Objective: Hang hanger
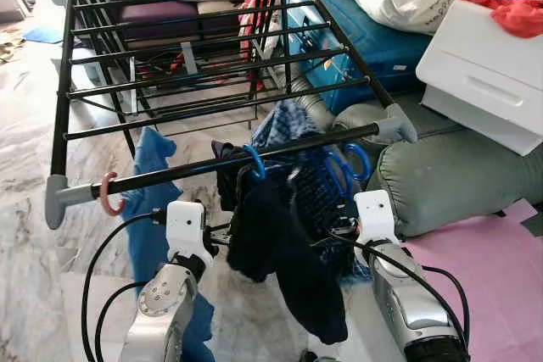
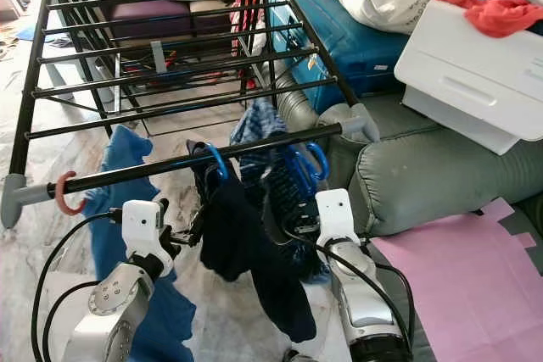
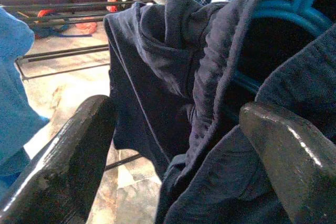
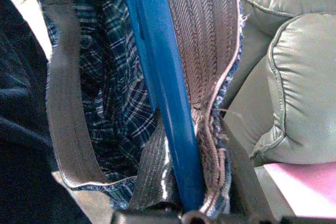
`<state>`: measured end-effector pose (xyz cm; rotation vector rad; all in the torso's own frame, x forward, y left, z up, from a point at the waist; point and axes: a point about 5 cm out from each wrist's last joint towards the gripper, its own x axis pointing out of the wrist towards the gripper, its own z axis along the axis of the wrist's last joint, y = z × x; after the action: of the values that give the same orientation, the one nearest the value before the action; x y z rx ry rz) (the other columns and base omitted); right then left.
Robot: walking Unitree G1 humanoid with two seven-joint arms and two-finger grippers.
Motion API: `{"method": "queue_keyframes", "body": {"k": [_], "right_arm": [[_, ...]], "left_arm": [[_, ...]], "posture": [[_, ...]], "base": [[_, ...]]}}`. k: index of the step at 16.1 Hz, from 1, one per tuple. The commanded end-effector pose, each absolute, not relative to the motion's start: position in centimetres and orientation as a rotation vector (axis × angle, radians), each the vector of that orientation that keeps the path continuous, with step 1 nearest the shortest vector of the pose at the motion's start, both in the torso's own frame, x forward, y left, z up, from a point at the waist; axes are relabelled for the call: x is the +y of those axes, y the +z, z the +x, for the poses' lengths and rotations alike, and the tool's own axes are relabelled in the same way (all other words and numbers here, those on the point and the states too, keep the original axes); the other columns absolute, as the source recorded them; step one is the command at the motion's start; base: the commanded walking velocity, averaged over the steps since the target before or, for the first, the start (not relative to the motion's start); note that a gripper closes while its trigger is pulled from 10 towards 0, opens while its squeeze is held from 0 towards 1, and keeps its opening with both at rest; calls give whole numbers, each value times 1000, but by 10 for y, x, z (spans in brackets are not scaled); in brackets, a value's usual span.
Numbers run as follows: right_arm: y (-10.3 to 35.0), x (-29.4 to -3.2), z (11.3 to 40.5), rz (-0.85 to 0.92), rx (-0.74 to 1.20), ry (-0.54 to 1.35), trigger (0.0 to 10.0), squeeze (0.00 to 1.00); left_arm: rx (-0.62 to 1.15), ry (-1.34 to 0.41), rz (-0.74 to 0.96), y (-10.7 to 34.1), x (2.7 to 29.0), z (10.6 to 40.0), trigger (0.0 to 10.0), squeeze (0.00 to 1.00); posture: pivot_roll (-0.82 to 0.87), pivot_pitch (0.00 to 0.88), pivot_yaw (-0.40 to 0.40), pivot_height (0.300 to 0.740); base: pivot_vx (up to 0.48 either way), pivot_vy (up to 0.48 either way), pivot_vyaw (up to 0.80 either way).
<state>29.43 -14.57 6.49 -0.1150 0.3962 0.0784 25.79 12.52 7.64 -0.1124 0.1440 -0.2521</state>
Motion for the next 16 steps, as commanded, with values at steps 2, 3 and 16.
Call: {"method": "queue_keyframes", "body": {"k": [2,3,16], "right_arm": [[77,-150,306,-112,367,52,10000,0],[81,-150,311,-114,365,51,10000,0],[99,-107,358,-38,543,176,10000,0]], "left_arm": [[152,-261,-103,76,123,258,10000,0],[152,-262,-102,76,123,259,10000,0],[167,-265,-101,72,118,256,10000,0]], "posture": [[65,98,6,740],[65,98,6,740],[74,99,-14,740]], "base": [[0,0,0],[0,0,0],[0,0,0]]}}
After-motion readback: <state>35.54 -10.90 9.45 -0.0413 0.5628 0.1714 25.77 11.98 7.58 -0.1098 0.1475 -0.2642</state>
